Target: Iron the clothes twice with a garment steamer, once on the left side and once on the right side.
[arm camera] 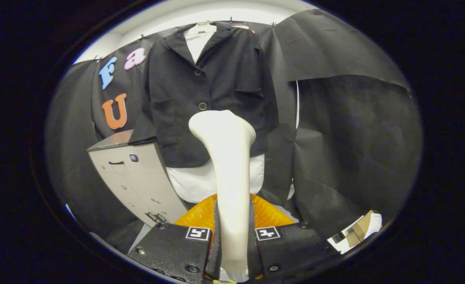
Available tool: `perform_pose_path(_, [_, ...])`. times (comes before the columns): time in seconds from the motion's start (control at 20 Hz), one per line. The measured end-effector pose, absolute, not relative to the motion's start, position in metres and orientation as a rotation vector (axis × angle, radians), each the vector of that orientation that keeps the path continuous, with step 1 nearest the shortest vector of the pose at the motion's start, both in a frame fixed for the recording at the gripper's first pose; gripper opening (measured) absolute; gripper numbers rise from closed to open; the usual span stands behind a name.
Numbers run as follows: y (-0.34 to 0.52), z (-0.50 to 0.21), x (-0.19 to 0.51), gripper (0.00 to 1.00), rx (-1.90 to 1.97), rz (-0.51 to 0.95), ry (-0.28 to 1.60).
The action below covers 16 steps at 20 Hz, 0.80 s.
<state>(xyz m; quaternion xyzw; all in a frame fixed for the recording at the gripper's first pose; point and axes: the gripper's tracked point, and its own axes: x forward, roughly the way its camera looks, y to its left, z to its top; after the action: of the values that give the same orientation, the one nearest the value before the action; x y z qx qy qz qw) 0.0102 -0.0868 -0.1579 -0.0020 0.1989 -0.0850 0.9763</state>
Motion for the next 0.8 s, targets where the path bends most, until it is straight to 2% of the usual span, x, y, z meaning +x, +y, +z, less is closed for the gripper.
perform_pose_path(0.45, [-0.073, -0.107, -0.083, 0.29, -0.009, -0.134, 0.360])
perform_pose_path(0.8, [-0.074, -0.082, -0.108, 0.29, -0.022, -0.097, 0.330])
